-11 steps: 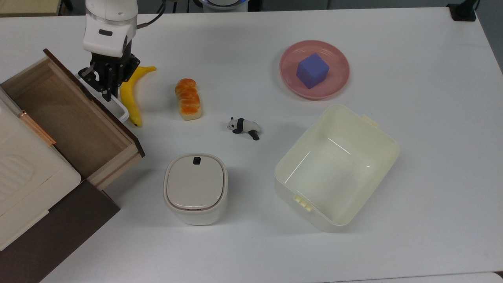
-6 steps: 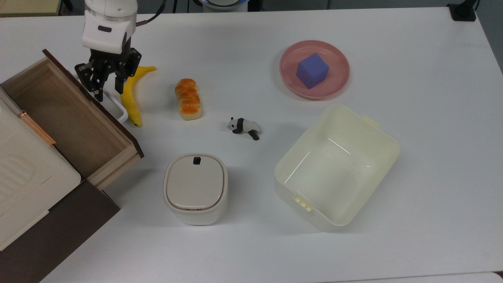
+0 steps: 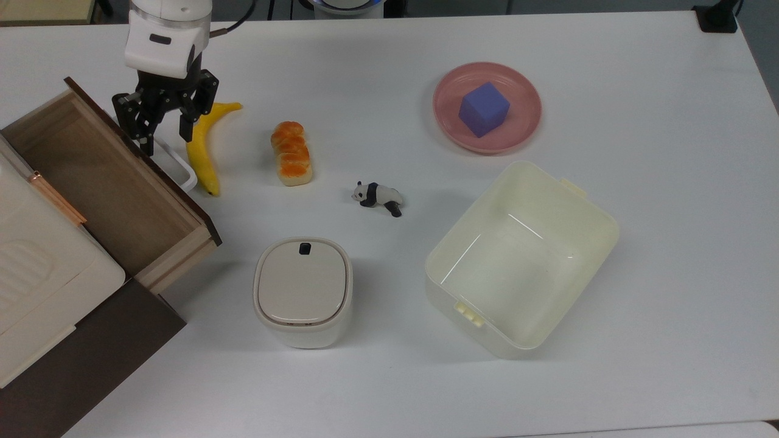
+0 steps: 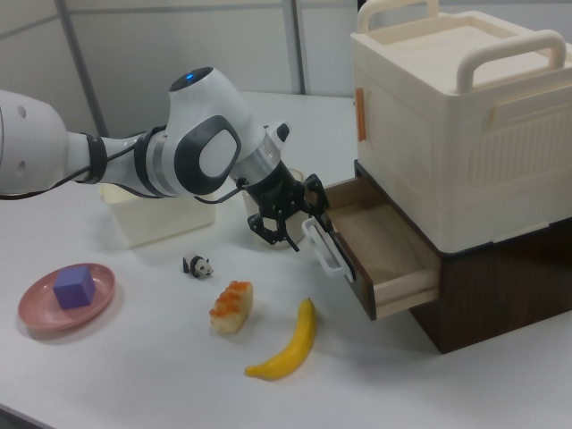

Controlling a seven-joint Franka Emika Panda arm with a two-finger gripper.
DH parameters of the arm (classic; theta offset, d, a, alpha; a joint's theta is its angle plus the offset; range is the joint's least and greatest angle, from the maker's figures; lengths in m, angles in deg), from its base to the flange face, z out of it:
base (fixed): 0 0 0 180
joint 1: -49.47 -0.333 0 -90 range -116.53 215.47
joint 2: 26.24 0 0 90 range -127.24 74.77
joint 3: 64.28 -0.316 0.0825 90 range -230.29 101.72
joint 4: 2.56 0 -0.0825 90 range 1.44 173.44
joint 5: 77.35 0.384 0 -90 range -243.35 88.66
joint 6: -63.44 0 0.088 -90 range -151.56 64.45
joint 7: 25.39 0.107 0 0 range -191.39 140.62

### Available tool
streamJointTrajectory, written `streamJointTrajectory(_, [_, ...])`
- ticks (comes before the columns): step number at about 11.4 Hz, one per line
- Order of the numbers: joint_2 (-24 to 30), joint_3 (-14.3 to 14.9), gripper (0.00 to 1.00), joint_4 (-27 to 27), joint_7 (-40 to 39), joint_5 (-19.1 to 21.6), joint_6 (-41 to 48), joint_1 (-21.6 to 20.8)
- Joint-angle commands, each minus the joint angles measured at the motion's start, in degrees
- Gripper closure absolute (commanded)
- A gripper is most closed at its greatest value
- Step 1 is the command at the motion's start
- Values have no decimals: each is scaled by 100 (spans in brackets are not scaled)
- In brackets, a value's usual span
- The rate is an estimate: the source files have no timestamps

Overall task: Slide open the drawer
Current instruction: 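Release the handle and lift the gripper away from the drawer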

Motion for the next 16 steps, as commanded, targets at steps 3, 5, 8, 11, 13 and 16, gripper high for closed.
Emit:
streamJointTrajectory(3, [291, 13, 37, -33, 419, -92, 710, -326])
streamJointTrajectory(5, [309, 4, 27, -226, 1076, -14, 1203, -624])
streamJointTrajectory(8, [300, 4, 12, -578, 2509, 319, 1976, -1143])
streamJointTrajectory(11, [283, 4, 6, -1105, 3617, 1127, 2881, -1495])
streamJointTrajectory(13, [204, 4, 5, -1587, 4337, 1558, 3557, -1514])
streamJointTrajectory(16, [239, 4, 0, -1879, 4851, 1920, 4182, -1575])
